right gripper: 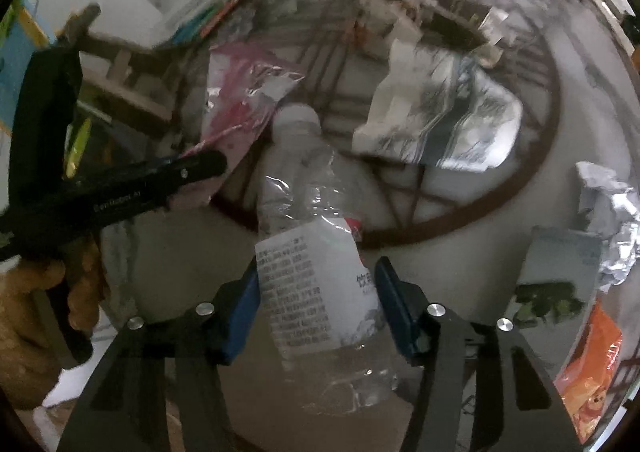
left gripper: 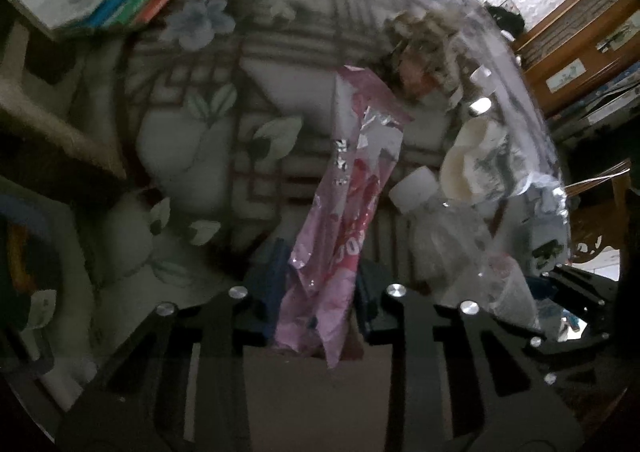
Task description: Collect trash
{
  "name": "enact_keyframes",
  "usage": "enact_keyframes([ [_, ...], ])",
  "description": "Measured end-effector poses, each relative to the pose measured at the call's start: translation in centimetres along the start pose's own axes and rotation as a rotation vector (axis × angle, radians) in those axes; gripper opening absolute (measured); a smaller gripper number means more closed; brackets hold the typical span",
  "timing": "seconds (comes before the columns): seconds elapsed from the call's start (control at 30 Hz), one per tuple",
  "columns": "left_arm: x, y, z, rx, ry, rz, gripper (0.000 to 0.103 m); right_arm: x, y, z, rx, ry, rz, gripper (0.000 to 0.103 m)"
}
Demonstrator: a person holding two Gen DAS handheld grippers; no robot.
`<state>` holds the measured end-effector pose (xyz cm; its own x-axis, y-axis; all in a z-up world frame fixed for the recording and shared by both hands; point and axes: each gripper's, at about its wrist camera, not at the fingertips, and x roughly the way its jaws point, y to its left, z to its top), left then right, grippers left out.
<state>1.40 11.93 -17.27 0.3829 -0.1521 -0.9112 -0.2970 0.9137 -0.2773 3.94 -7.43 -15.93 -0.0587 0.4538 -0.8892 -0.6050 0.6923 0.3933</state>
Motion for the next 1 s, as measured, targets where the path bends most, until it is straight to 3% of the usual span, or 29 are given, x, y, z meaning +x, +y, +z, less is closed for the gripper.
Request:
enact_keyframes([
  [0.23, -4.2, -2.7, 1.7, 0.048, -0.155, -0.039, 0.028, -6.5, -1.7, 0.9, 0.094, -0.225, 0.077, 0.046],
  [0.27, -4.5, -3.1, 1.9, 0.052, -0.164, -0.050, 0.028, -7.5, -2.0, 0.9, 0.109, -0.258, 0.077, 0.040],
  [0.33, -5.3, -4.4, 2.6, 0.070, -0.188, -0.083, 0.028, -8.8, -2.7, 0.9, 0.135, -0.302, 0.079, 0.013],
  [0.37, -5.4, -4.8, 2.9, 0.079, -0.195, -0.092, 0.028, -9.4, -3.1, 0.8, 0.148, -0.316, 0.077, 0.007],
  [0.4, -5.7, -5.6, 3.2, 0.092, -0.207, -0.109, 0.028, -9.6, -3.5, 0.7, 0.158, -0.319, 0.072, 0.007],
  [0.47, -5.8, -6.8, 3.5, 0.103, -0.214, -0.126, 0.028, -9.2, -4.3, 0.7, 0.177, -0.274, 0.061, 0.011],
  [0.5, -5.9, -7.4, 3.6, 0.108, -0.218, -0.135, 0.028, -9.2, -4.6, 0.8, 0.185, -0.266, 0.049, 0.018],
  [0.53, -6.0, -7.7, 3.6, 0.114, -0.222, -0.138, 0.028, -8.9, -4.9, 0.6, 0.194, -0.257, 0.039, 0.027],
  [0.57, -6.1, -8.0, 3.5, 0.122, -0.225, -0.135, 0.028, -8.9, -5.0, 0.2, 0.191, -0.242, 0.040, 0.048],
  [0.6, -6.1, -8.1, 3.3, 0.129, -0.227, -0.129, 0.028, -8.7, -4.9, -0.1, 0.178, -0.223, 0.034, 0.057],
  [0.73, -5.5, -7.5, 3.0, 0.113, -0.208, -0.115, 0.028, -7.1, -3.3, -1.1, 0.067, -0.130, -0.053, 0.067],
  [0.87, -5.4, -6.3, 2.5, 0.082, -0.204, -0.091, 0.028, -5.0, -1.4, -1.9, 0.024, -0.062, 0.025, 0.074],
  [1.0, -5.9, -5.0, 2.4, 0.050, -0.218, -0.064, 0.028, -2.1, 0.7, -2.6, -0.008, 0.029, 0.111, 0.074],
])
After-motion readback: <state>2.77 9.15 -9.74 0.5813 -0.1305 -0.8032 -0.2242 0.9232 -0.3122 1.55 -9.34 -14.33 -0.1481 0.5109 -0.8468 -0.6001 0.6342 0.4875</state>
